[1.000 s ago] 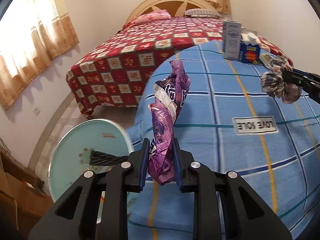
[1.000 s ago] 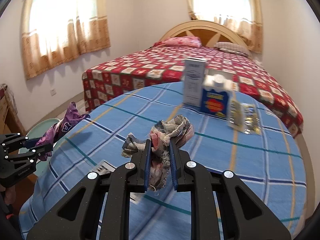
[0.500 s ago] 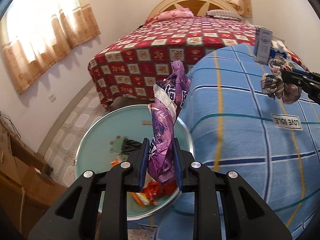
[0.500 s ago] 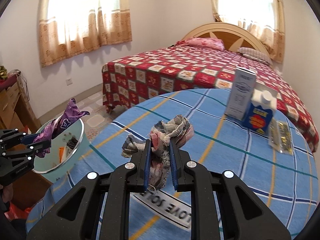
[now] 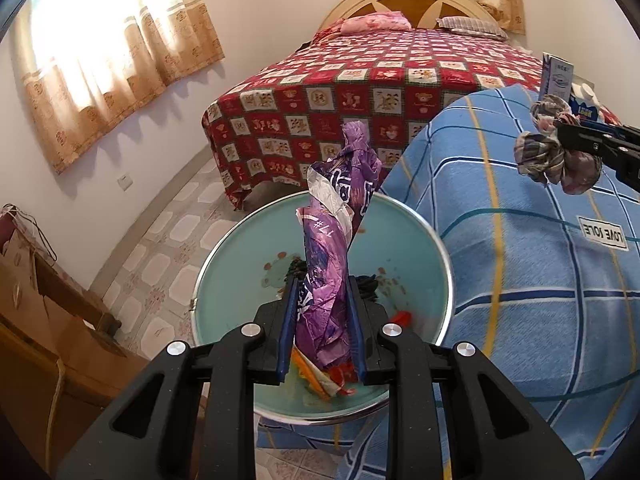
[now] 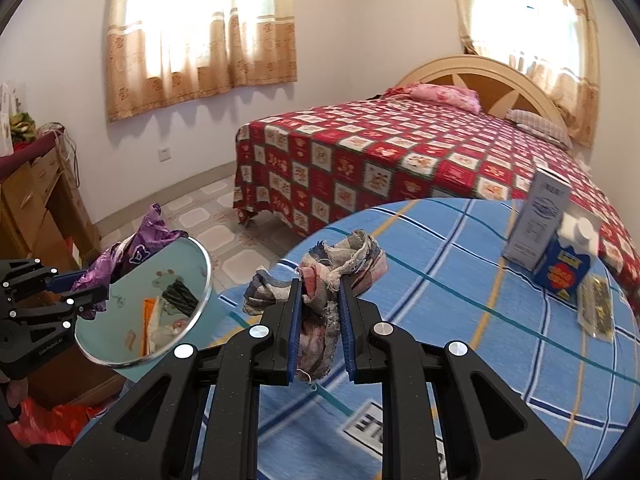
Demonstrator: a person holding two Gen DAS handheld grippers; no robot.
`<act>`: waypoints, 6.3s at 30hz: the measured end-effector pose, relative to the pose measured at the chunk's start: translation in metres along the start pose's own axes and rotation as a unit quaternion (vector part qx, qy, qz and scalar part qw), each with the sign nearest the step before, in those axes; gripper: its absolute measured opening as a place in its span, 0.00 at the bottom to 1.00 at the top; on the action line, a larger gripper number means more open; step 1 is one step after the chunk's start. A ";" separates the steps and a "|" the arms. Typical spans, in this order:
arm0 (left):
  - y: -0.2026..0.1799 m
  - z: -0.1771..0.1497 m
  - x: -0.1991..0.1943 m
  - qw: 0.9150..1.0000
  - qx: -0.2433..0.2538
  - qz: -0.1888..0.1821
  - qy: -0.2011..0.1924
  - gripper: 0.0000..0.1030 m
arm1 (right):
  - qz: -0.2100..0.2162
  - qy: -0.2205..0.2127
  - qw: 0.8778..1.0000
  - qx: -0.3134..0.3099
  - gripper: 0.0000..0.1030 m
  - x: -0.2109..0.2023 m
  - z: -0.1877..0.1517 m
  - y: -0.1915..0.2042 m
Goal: Collect trash
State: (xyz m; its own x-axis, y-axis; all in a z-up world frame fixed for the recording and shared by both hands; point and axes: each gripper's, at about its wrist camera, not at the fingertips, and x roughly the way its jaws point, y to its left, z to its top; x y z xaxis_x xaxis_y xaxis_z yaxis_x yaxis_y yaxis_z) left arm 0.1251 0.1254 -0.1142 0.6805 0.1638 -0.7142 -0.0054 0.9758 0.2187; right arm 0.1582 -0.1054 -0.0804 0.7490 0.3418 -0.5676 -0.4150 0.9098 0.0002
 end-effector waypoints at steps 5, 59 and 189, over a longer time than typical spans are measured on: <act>0.011 -0.001 0.000 1.000 -0.008 0.007 0.002 0.23 | 0.011 0.004 1.000 -0.014 0.18 0.007 0.004 0.017; 0.088 -0.027 0.006 0.996 -0.077 0.048 0.017 0.24 | 0.066 0.020 0.994 -0.086 0.18 0.035 0.021 0.102; 0.069 -0.009 -0.069 0.988 -0.096 0.058 -0.102 0.94 | 0.021 -0.059 0.998 -0.027 0.90 -0.062 -0.001 0.058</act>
State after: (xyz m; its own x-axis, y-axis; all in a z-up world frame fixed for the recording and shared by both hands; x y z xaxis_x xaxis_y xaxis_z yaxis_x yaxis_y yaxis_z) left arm 0.0713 0.1825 -0.0564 0.8006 0.2628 -0.5386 -0.2178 0.9649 0.1470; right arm 0.0871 -0.0738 -0.0459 0.7842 0.4082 -0.4673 -0.4730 0.8807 -0.0245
